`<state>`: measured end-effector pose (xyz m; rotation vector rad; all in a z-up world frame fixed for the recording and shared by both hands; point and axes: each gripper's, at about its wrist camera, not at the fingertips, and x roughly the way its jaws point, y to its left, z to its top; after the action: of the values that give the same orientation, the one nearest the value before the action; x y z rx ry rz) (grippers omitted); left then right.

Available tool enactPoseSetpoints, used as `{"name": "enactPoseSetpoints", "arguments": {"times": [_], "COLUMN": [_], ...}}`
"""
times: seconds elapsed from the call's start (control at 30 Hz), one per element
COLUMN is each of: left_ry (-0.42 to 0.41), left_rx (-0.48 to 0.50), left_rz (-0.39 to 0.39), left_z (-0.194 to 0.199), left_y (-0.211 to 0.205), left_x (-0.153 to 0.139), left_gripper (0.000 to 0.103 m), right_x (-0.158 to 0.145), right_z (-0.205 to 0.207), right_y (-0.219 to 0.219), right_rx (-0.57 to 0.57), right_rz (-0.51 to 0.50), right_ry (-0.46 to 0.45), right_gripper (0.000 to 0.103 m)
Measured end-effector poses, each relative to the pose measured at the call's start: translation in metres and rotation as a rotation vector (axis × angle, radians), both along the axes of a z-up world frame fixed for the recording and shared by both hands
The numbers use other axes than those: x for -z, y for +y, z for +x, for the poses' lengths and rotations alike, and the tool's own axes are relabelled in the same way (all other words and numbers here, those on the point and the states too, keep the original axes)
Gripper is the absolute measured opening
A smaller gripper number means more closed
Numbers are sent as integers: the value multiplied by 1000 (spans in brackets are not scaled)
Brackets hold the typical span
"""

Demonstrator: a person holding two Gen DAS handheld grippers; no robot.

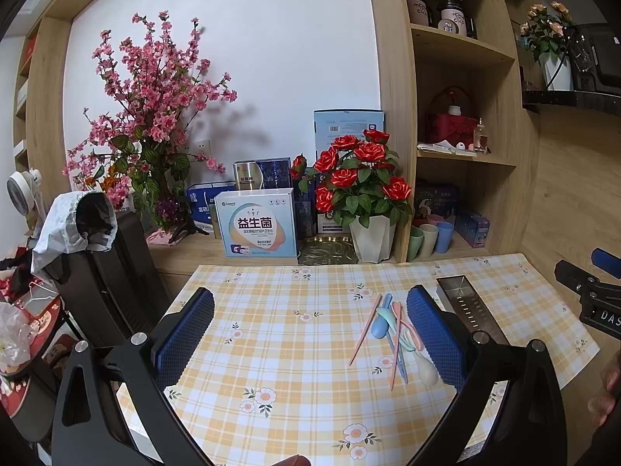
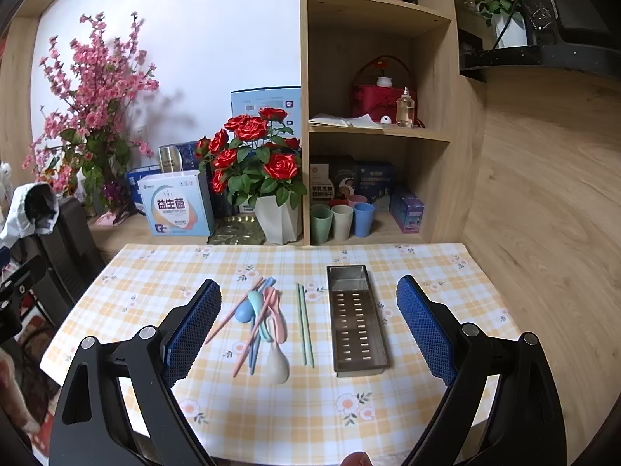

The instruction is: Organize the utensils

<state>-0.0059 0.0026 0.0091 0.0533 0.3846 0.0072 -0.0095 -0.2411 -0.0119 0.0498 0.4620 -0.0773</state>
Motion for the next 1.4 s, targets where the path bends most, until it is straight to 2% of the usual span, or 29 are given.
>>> {"name": "enactPoseSetpoints", "arguments": {"times": [1.4], "left_ry": [-10], "left_rx": [-1], "left_rz": [2], "left_z": [-4], "left_y": [1], "left_x": [-4], "left_gripper": [97], "right_x": [-3], "right_z": [-2], "right_y": [-2], "right_rx": [12], "right_rz": [-1], "right_ry": [-13], "right_gripper": [89]}}
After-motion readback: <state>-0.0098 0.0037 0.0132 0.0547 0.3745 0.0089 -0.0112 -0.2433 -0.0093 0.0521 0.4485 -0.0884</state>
